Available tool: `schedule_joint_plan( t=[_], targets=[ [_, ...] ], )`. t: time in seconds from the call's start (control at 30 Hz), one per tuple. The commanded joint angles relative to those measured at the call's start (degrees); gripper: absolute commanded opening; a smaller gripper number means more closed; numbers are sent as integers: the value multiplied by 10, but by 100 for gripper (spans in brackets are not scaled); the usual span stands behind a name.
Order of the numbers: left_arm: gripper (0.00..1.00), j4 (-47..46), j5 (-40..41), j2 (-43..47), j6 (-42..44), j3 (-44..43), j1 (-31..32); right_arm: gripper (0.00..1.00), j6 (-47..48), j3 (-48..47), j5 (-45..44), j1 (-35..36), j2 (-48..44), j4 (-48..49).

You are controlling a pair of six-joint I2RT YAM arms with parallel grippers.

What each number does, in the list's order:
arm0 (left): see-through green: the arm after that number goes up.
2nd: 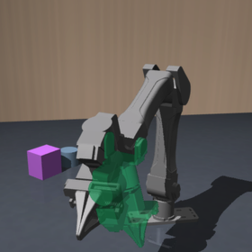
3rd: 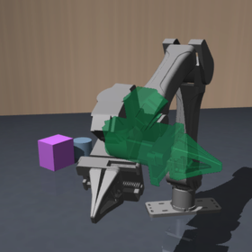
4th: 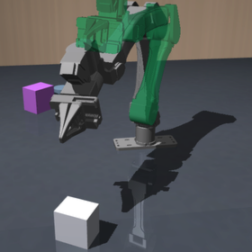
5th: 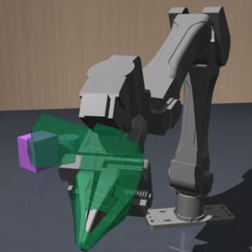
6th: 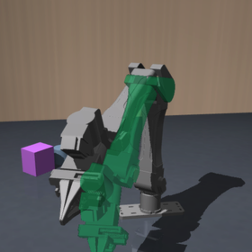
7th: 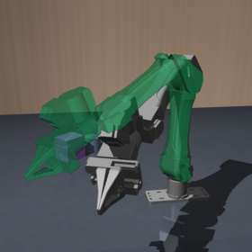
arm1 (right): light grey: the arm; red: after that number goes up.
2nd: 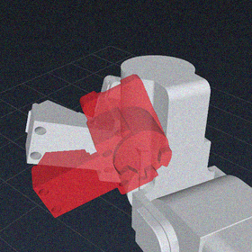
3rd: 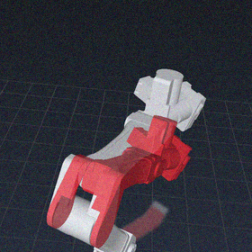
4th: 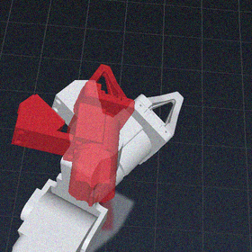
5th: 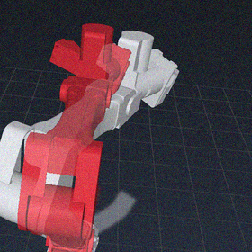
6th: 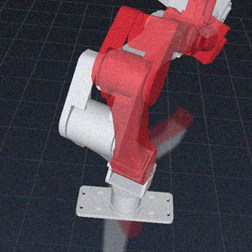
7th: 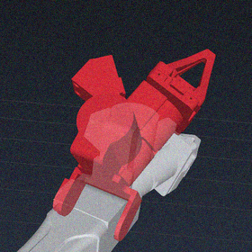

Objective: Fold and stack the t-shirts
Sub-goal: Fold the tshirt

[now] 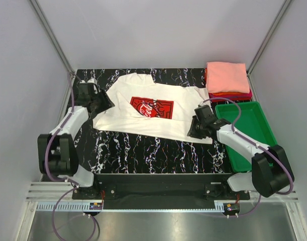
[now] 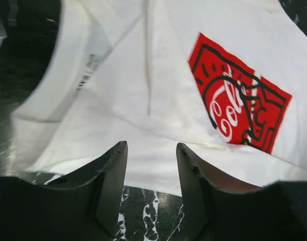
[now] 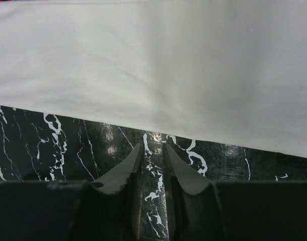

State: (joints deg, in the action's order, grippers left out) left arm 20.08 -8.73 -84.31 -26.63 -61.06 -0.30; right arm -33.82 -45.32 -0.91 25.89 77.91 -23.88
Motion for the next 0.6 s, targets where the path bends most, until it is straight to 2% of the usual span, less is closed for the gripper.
schedule_joint_plan(
  t=[0.0,0.17,0.57],
  targets=[
    [48,-61,-133,-83,-9,-8,0,28,-9,1,7,6,-34,-3],
    [48,-98,-168,-152,-13,-33,0,29,-9,9,1,5,-50,-5],
    [48,-94,-138,-233,-6,-83,13,29,-5,-9,-10,5,-19,-5]
  ],
)
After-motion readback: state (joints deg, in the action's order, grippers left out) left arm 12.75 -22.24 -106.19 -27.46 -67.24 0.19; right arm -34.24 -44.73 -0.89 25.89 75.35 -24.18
